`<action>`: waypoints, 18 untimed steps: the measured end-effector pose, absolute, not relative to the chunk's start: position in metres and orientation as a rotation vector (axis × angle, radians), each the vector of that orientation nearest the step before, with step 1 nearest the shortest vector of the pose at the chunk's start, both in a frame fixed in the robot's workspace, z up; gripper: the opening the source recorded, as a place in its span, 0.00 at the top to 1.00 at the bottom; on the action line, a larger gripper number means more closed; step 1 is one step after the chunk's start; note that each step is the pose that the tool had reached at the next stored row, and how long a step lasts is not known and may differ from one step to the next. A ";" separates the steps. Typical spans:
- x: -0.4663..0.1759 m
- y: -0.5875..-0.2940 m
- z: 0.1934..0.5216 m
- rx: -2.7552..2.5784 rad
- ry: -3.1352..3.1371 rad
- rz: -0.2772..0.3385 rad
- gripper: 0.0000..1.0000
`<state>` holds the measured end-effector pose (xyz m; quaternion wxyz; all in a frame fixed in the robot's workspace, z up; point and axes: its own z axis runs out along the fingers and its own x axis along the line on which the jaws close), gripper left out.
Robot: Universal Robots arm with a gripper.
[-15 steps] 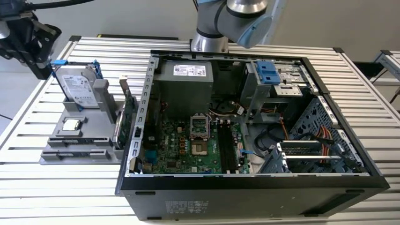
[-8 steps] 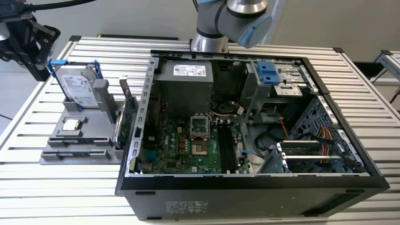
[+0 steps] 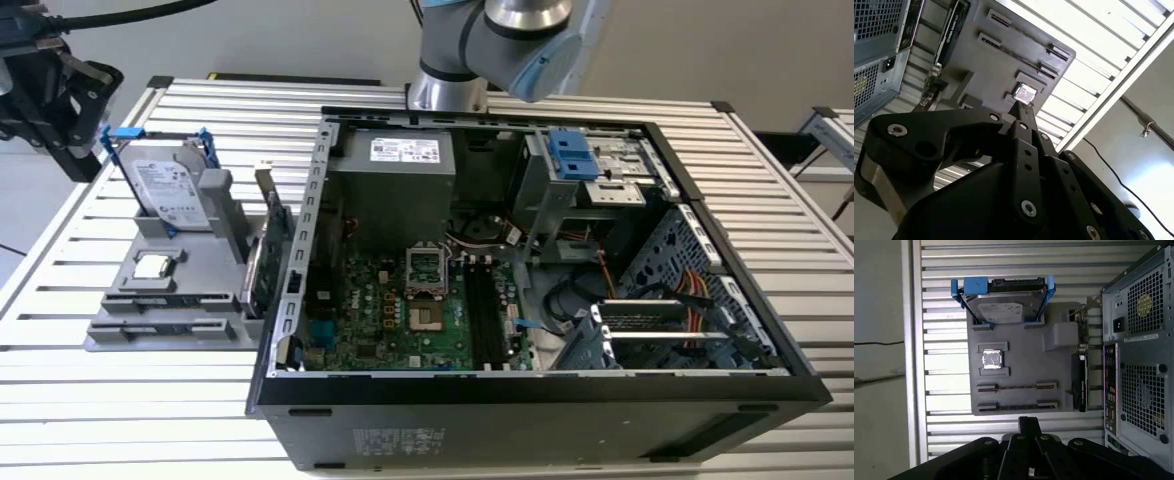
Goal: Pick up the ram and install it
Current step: 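Reach for the ram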
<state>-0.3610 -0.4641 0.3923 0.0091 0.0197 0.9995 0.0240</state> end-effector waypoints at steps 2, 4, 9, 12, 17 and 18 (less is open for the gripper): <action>-0.361 -0.467 0.392 0.054 3.122 0.075 1.00; -0.361 -0.470 0.392 0.048 3.122 0.075 1.00; -0.361 -0.477 0.392 0.034 3.123 0.075 1.00; -0.361 -0.482 0.392 0.030 3.123 0.075 1.00; -0.361 -0.484 0.392 0.029 3.123 0.075 1.00; -0.361 -0.484 0.392 0.029 3.123 0.075 1.00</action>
